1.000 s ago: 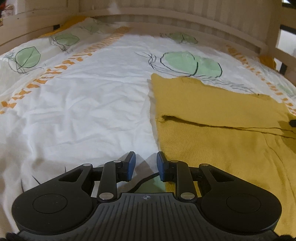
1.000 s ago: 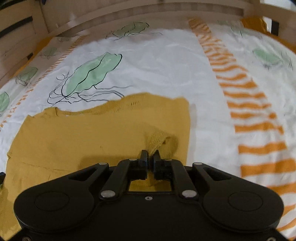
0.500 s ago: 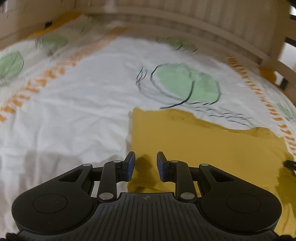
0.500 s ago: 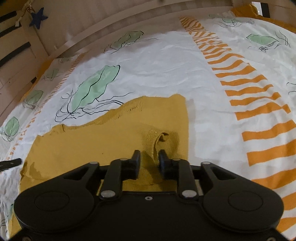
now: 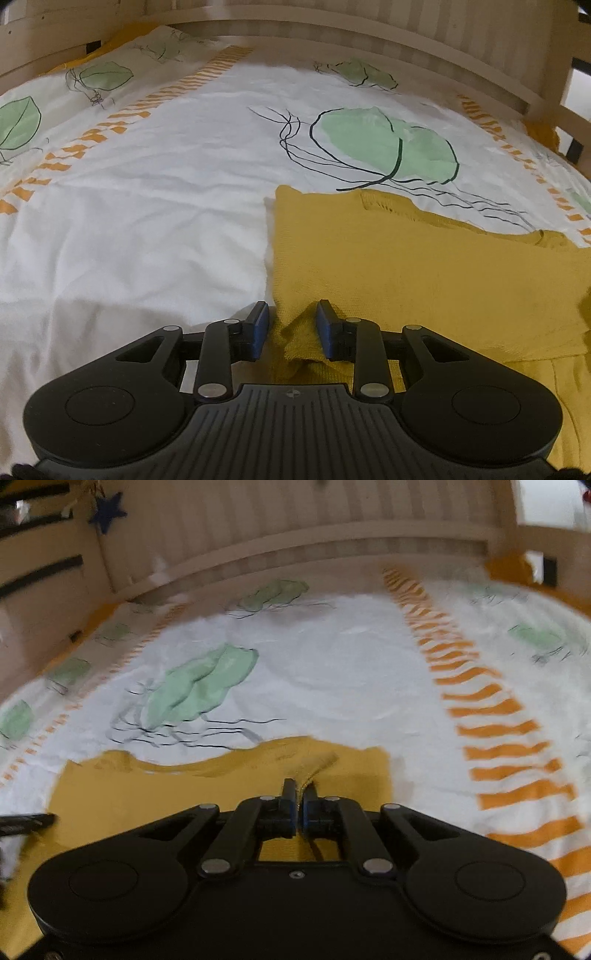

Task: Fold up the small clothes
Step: 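Open the right gripper to release the hem while the left gripper holds the folded edge, then move both open grippers over the folded sweater toward its end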

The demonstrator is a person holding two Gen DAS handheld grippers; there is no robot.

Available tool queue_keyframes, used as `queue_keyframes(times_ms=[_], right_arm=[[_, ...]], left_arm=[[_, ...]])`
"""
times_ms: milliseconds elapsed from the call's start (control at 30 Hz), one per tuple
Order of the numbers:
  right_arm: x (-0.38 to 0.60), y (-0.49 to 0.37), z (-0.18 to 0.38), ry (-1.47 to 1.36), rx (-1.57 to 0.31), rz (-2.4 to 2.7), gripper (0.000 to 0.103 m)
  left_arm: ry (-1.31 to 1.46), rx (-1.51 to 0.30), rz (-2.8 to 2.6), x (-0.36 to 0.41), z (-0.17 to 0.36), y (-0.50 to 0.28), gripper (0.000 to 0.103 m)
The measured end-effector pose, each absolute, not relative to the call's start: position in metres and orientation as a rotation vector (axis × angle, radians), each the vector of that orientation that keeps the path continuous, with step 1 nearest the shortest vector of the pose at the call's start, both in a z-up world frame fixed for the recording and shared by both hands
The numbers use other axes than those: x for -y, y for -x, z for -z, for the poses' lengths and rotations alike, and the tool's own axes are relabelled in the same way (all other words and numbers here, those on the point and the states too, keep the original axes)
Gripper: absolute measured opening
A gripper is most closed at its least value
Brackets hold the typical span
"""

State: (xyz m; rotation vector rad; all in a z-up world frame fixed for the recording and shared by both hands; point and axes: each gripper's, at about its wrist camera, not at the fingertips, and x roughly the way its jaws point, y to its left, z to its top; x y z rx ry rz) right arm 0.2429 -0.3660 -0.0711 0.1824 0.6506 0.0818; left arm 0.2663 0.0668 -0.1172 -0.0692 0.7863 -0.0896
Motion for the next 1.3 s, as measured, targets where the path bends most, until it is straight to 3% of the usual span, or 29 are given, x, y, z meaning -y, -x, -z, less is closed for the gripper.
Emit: queue_keyframes(times_ms=[67, 267, 400, 433, 600, 1167, 1300], right_arm=[[0.372, -0.251, 0.082, -0.201, -0.714, -0.033, 0.017], [0.391, -0.249, 0.098, -0.265, -0.749, 0.045, 0.02], [0.393, -0.24, 0.091, -0.262, -0.751, 0.077, 0.041], [0.395, -0.236, 0.089, -0.268, -0.75, 0.072, 0.043], [0.396, -0.208, 0.077, -0.32, -0.753, 0.039, 0.048], [0.367, -0.077, 0.045, -0.36, -0.817, -0.072, 0.05], [0.362, -0.047, 0.043, -0.352, -0.843, -0.072, 0.054]], left_arm=[[0.066, -0.783, 0.092, -0.066, 0.118, -0.267, 0.029], [0.079, -0.787, 0.1, -0.069, 0.118, -0.269, 0.029], [0.089, -0.785, 0.134, -0.075, 0.117, -0.267, 0.033], [0.097, -0.787, 0.145, -0.077, 0.117, -0.265, 0.034], [0.133, -0.818, 0.196, -0.087, 0.113, -0.249, 0.046], [0.205, -1.007, 0.282, -0.116, 0.08, -0.124, 0.046], [0.184, -1.022, 0.316, -0.113, 0.076, -0.093, 0.046]])
